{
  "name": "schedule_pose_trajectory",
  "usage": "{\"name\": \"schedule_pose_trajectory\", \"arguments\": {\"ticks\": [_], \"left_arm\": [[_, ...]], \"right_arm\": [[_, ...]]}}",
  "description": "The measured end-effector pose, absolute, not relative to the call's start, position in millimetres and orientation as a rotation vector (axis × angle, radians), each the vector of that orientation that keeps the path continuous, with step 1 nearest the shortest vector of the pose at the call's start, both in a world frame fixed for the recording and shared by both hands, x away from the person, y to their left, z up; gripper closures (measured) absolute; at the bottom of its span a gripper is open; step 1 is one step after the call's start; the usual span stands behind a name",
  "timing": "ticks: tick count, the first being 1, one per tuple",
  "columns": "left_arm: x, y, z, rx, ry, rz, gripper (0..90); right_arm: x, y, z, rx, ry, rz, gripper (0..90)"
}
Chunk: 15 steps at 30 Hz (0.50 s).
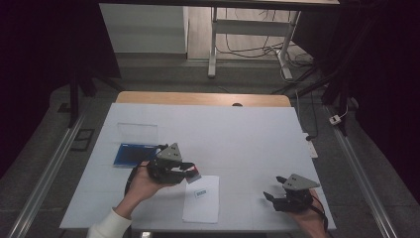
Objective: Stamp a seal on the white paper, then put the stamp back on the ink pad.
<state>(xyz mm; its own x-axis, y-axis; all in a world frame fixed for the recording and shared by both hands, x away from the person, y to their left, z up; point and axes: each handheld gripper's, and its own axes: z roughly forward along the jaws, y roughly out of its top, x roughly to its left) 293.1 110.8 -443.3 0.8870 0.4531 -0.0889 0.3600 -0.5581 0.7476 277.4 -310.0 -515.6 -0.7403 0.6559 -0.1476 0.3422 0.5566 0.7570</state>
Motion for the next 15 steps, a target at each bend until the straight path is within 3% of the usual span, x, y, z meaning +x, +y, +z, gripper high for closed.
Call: {"name": "schedule_pose_trajectory", "arguments": {"ticks": [15], "left_arm": [[303.8,155.3,-433.8,2.162,0.699,0.202,70.1]], "right_arm": [[275.5,-311.3,-515.1,0.822,2.371,1.029,25.5]]}}
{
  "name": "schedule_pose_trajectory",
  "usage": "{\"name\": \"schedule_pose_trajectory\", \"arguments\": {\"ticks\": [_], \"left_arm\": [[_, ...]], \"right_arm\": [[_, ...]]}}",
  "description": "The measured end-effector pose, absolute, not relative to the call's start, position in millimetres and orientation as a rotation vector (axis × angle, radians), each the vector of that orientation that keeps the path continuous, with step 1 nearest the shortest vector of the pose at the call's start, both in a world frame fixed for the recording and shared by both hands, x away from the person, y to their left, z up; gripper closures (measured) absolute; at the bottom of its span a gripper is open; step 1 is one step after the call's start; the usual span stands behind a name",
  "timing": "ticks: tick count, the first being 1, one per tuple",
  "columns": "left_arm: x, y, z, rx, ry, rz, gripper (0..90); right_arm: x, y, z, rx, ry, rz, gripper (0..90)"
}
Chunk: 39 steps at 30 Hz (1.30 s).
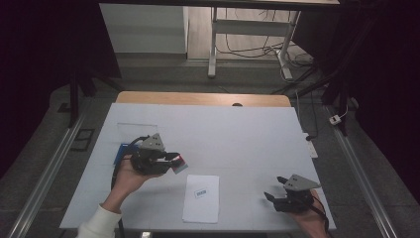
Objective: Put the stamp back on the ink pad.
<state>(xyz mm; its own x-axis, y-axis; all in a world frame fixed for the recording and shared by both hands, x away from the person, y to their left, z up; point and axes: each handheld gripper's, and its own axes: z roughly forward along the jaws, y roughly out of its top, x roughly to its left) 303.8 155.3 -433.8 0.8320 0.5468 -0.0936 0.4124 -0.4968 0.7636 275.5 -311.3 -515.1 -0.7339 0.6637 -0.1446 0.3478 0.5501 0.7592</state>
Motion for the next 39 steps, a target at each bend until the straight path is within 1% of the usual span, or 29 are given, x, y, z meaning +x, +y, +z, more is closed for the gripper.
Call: {"name": "schedule_pose_trajectory", "arguments": {"ticks": [12,28,39], "left_arm": [[312.7,179.7,-439.6,2.165,0.81,0.252,70.1],[317.9,203.9,-442.3,2.145,0.895,0.283,70.1],[325.2,234.6,-451.4,2.116,1.024,0.338,70.1]], "right_arm": [[275.4,-312.1,-515.2,0.815,2.37,1.024,25.4],[275.2,-311.8,-515.1,0.809,2.374,1.026,25.4],[274.9,-310.9,-515.9,0.817,2.378,1.021,25.4]]}}
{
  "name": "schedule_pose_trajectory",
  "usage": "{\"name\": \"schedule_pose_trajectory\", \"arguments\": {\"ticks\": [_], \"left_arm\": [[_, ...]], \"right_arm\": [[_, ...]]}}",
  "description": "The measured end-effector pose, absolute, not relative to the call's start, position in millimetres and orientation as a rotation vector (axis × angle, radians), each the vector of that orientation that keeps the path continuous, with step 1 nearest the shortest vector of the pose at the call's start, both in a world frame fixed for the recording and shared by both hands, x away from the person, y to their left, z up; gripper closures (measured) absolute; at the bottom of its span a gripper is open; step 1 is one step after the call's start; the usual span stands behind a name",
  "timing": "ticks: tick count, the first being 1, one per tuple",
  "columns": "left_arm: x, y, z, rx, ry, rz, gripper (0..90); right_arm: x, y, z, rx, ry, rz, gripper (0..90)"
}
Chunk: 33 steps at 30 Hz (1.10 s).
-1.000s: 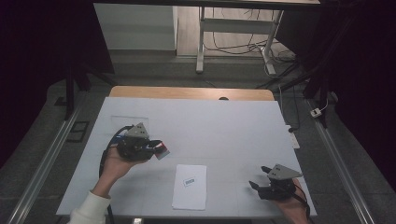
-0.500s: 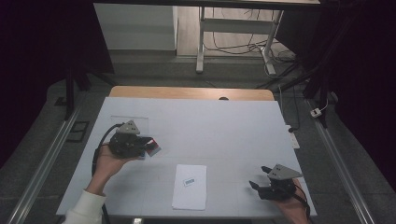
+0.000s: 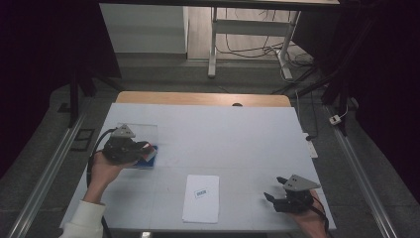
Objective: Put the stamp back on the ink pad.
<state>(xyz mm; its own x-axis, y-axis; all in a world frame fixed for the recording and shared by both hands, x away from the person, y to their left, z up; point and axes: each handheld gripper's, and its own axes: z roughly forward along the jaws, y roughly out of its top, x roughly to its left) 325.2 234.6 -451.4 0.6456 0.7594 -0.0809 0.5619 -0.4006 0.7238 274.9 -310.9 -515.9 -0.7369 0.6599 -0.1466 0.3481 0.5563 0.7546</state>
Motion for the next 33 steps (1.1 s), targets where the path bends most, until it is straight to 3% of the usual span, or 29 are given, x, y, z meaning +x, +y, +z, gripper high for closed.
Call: {"name": "schedule_pose_trajectory", "arguments": {"ticks": [16,33], "left_arm": [[338.7,262.5,-481.4,2.128,1.229,0.453,70.1],[345.9,262.1,-495.8,2.166,1.261,0.415,69.5]], "right_arm": [[275.3,-310.6,-516.8,0.815,2.383,1.014,25.4],[275.2,-310.8,-517.1,0.812,2.385,1.01,25.3]]}}
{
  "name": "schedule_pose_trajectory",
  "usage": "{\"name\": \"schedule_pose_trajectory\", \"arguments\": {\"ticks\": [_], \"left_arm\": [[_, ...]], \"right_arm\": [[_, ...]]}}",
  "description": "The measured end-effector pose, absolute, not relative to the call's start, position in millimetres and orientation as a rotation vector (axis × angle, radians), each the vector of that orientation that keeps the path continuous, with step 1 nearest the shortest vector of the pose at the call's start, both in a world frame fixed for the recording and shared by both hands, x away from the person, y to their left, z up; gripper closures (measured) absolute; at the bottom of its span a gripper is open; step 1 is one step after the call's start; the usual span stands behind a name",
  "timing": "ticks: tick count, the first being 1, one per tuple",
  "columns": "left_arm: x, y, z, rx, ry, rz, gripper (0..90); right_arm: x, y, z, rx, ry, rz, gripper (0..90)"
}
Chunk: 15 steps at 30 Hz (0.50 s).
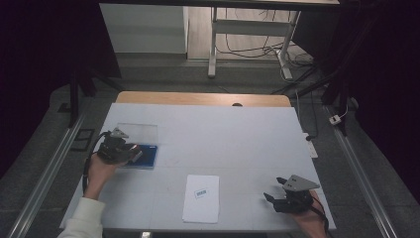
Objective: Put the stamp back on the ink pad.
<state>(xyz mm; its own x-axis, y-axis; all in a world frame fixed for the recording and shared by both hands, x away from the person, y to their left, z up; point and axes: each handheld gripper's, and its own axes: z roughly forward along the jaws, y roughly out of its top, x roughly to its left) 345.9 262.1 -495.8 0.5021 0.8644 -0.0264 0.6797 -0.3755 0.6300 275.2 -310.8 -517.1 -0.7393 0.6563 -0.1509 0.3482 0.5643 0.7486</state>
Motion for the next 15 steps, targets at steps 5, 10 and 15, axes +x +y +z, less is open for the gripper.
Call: {"name": "schedule_pose_trajectory", "arguments": {"ticks": [5,10,15], "left_arm": [[346.0,261.8,-495.6,2.163,1.255,0.415,66.3],[342.7,262.9,-491.2,2.112,1.265,0.436,53.4],[322.6,256.3,-473.2,2.035,1.197,0.467,45.1]], "right_arm": [[275.2,-310.7,-517.1,0.819,2.384,1.013,25.3],[275.1,-311.8,-516.4,0.814,2.382,1.013,25.3],[274.6,-313.1,-515.9,0.829,2.376,1.026,25.2]]}}
